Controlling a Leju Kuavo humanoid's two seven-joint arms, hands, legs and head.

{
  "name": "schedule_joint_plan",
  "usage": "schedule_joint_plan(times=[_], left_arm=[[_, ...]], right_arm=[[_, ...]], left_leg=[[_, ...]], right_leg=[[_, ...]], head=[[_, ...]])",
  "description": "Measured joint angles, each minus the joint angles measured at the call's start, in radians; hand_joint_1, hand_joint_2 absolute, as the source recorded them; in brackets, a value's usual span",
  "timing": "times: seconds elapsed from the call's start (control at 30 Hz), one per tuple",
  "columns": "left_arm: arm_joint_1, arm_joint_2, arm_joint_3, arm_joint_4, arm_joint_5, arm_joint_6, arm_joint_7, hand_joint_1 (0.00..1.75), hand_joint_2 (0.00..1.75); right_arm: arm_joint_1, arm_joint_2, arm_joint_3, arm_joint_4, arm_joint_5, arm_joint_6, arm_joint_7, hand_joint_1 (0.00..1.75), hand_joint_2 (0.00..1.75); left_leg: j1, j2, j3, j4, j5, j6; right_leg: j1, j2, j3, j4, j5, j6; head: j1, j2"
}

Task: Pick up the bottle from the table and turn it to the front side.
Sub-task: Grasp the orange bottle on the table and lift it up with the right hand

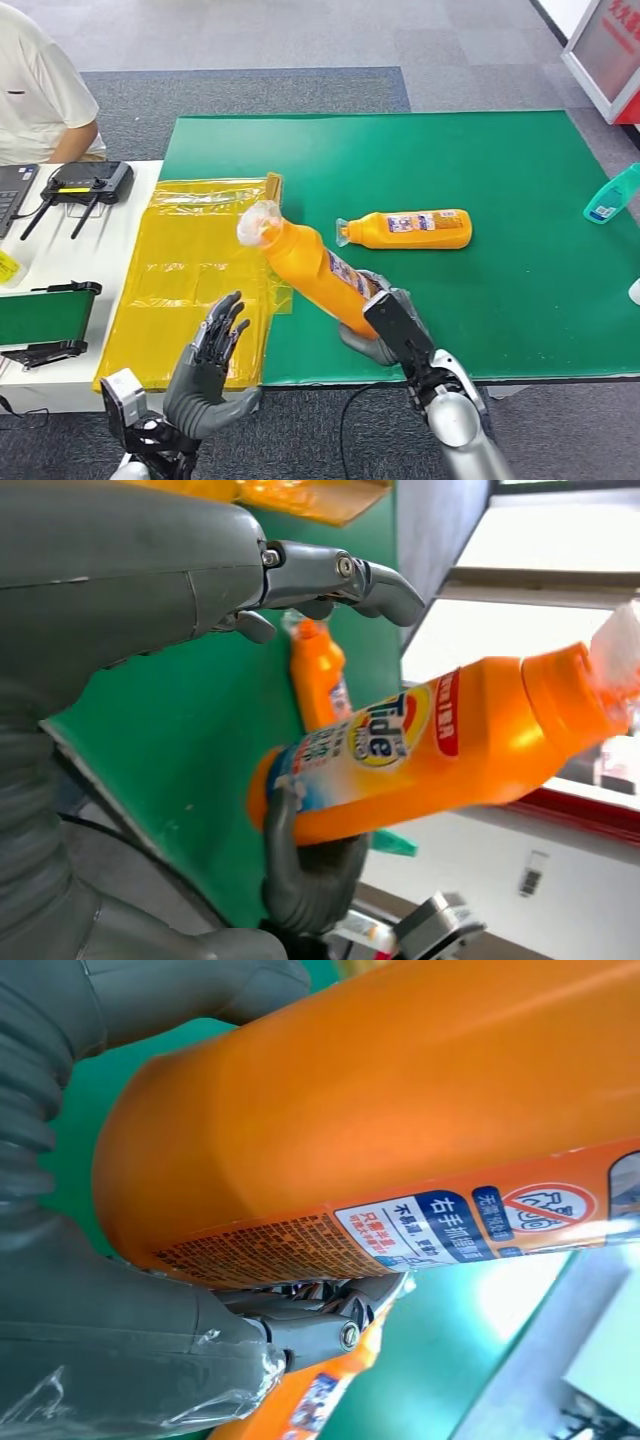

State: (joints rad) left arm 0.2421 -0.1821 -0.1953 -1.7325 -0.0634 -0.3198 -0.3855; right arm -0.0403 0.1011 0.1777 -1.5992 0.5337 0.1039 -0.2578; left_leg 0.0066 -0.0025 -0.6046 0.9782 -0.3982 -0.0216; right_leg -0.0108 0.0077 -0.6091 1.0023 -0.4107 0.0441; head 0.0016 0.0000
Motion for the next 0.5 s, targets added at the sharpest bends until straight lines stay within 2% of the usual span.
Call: schedule_joint_plan(times=[0.27, 0.5], left_arm=[[-0.048, -0.044, 0.027, -0.052, 0.107, -0.014, 0.025, 0.0, 1.75], [-0.064, -0.056, 0.045, -0.077, 0.125, -0.014, 0.034, 0.0, 1.75]], right_arm=[[0.069, 0.069, -0.006, -0.107, -0.077, 0.029, -0.05, 1.75, 1.75], [0.133, 0.091, -0.003, -0.15, -0.13, 0.048, -0.118, 1.75, 1.75]], left_leg=[[0.0, 0.0, 0.0, 0.0, 0.0, 0.0], [0.0, 0.0, 0.0, 0.0, 0.0, 0.0]], right_leg=[[0.0, 0.0, 0.0, 0.0, 0.0, 0.0], [0.0, 0.0, 0.0, 0.0, 0.0, 0.0]], head=[[0.0, 0.0], [0.0, 0.0]])
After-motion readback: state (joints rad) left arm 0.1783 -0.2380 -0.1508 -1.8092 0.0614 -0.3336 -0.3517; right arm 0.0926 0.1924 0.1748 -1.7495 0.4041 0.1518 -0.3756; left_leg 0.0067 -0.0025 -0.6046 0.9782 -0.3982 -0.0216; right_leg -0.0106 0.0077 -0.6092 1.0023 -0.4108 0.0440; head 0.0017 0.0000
